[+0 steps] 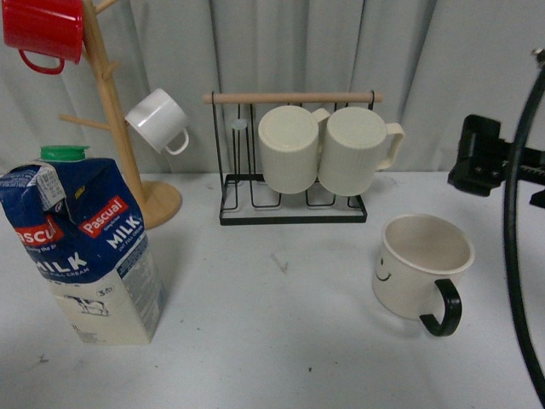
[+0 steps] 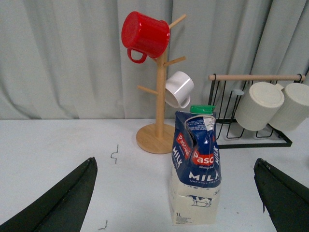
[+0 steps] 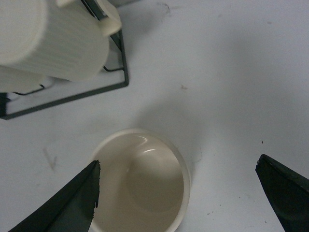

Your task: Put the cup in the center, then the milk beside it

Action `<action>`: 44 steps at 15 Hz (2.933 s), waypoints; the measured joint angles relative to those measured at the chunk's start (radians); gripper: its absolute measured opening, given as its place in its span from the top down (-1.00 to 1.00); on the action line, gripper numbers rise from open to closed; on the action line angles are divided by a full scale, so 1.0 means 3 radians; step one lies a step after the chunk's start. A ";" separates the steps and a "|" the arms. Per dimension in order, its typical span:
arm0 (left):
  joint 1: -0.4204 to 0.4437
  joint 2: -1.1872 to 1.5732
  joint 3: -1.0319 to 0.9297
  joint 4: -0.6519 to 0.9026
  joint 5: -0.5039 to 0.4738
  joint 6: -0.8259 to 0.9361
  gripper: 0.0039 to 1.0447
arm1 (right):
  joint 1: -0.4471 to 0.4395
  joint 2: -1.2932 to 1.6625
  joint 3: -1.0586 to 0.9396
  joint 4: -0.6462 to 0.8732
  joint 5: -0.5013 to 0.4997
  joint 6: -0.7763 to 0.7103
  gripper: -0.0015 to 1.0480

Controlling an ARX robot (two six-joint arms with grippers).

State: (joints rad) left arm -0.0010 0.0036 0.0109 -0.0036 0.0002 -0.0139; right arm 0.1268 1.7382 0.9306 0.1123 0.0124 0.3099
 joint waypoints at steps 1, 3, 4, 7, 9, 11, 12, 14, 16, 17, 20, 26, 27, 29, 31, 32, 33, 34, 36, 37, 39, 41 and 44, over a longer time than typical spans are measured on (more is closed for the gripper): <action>0.0000 0.0000 0.0000 0.0000 -0.0001 0.0000 -0.88 | 0.0023 0.0158 0.0098 -0.0098 0.0053 0.0009 -0.87; 0.0000 0.0000 0.0000 0.0000 -0.0001 0.0000 -0.88 | 0.0034 0.0453 0.0310 -0.0348 0.0081 0.0064 -0.87; 0.0000 0.0000 0.0000 0.0001 -0.0001 0.0000 -0.88 | 0.0036 0.0547 0.0401 -0.0381 0.0097 0.0083 -0.87; 0.0000 0.0001 0.0000 0.0001 -0.0001 0.0000 -0.88 | 0.0092 0.0718 0.0558 -0.0412 0.0113 0.0086 -0.87; 0.0000 0.0000 0.0000 0.0001 -0.0001 0.0000 -0.88 | 0.0167 0.0872 0.0598 -0.0473 0.0084 0.0088 -0.87; 0.0000 0.0000 0.0000 0.0001 0.0000 0.0000 -0.88 | 0.0203 0.0969 0.0598 -0.0495 0.0074 0.0102 -0.87; 0.0000 0.0000 0.0000 0.0000 -0.0001 0.0000 -0.88 | 0.0202 0.0974 0.0600 -0.0501 0.0076 0.0113 -0.80; 0.0000 0.0000 0.0000 0.0001 -0.0001 0.0000 -0.88 | 0.0184 0.1002 0.0609 -0.0495 0.0092 0.0113 -0.38; 0.0000 0.0000 0.0000 0.0001 -0.0001 0.0000 -0.88 | 0.0183 0.1015 0.0609 -0.0501 0.0092 0.0114 0.07; 0.0000 0.0000 0.0000 0.0000 -0.0001 0.0000 -0.88 | 0.0177 0.1015 0.0610 -0.0498 0.0090 0.0113 0.28; 0.0000 0.0000 0.0000 0.0001 -0.0001 0.0000 -0.88 | 0.0159 0.0999 0.0612 -0.0493 0.0014 0.0158 0.90; 0.0000 0.0000 0.0000 0.0001 -0.0001 0.0000 -0.88 | 0.0455 0.0752 0.0749 -0.0708 -0.0107 0.0313 0.94; 0.0000 0.0000 0.0000 0.0000 -0.0001 0.0000 -0.88 | 0.0523 0.0821 0.0852 -0.0772 -0.0100 0.0337 0.94; 0.0000 0.0000 0.0000 0.0001 0.0000 0.0000 -0.88 | 0.0614 0.1005 0.1083 -0.0910 -0.0066 0.0367 0.94; 0.0000 0.0000 0.0000 0.0001 0.0000 0.0000 -0.88 | 0.0696 0.1244 0.1328 -0.1088 -0.0042 0.0398 0.94; 0.0000 0.0000 0.0000 0.0001 -0.0001 0.0000 -0.88 | 0.0741 0.1307 0.1391 -0.1151 -0.0031 0.0395 0.94; 0.0000 0.0000 0.0000 -0.0001 0.0000 0.0000 -0.88 | 0.0782 0.1358 0.1437 -0.1188 0.0017 0.0397 0.94; 0.0000 0.0000 0.0000 0.0001 -0.0001 0.0000 -0.88 | 0.0823 0.1387 0.1480 -0.1233 0.0020 0.0398 0.94; 0.0000 0.0000 0.0000 0.0001 -0.0001 0.0000 -0.88 | 0.0865 0.1471 0.1630 -0.1350 0.0112 0.0394 0.94; 0.0000 0.0000 0.0000 0.0000 -0.0001 0.0000 -0.88 | 0.0865 0.1509 0.1686 -0.1431 0.0135 0.0393 0.94; 0.0000 0.0000 0.0000 0.0001 -0.0001 0.0000 -0.88 | 0.0865 0.1546 0.1750 -0.1476 0.0135 0.0394 0.94; 0.0000 0.0000 0.0000 0.0000 -0.0001 0.0000 -0.88 | 0.0866 0.1554 0.1757 -0.1446 0.0126 0.0395 0.94; 0.0000 0.0000 0.0000 0.0000 -0.0001 0.0000 -0.88 | 0.0865 0.1554 0.1746 -0.1418 0.0055 0.0388 0.54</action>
State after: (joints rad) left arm -0.0010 0.0036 0.0109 -0.0036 -0.0002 -0.0139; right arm 0.3862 2.2044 1.4544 -0.3130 0.0288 0.4263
